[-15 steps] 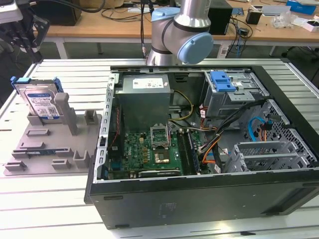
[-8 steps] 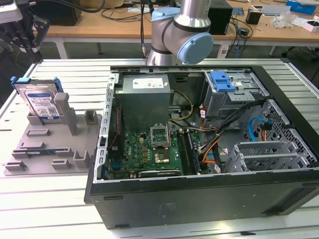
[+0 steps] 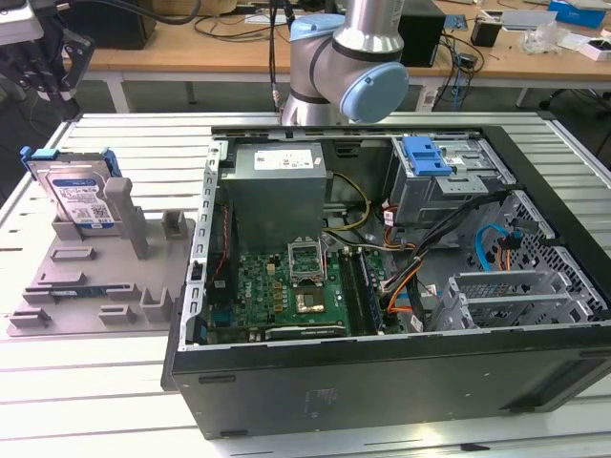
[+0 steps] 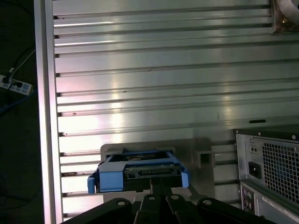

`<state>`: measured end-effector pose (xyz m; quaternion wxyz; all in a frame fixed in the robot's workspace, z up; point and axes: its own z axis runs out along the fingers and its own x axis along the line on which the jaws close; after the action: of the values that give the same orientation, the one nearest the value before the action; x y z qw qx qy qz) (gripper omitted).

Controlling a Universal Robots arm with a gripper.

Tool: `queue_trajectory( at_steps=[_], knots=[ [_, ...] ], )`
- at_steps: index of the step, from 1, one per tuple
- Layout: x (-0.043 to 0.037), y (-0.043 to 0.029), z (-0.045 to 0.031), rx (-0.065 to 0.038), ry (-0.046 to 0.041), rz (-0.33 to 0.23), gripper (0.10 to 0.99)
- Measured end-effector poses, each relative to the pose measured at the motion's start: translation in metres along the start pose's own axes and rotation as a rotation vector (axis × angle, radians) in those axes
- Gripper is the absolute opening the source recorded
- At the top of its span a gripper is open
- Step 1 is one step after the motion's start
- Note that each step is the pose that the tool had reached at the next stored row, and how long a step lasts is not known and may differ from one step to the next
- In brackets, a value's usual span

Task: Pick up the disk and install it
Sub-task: 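Pick up the disk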

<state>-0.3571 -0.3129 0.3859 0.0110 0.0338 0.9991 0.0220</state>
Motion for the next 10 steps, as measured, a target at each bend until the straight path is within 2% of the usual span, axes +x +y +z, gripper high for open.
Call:
queue_trajectory(
  at_steps=[5,6,7,9,10],
  knots=[
    [-0.0007,-0.0003,0.0004,0.0,0.0027,0.0,0.106],
    [-0.0008,-0.0007,0.0004,0.001,0.0154,0.0,0.106],
    [-0.001,-0.0015,0.0007,0.001,0.035,0.001,0.106],
    [-0.0011,-0.0021,0.0009,-0.001,0.0448,0.002,0.106],
    [-0.0011,-0.0023,0.001,-0.002,0.0528,0.001,0.106]
  ],
)
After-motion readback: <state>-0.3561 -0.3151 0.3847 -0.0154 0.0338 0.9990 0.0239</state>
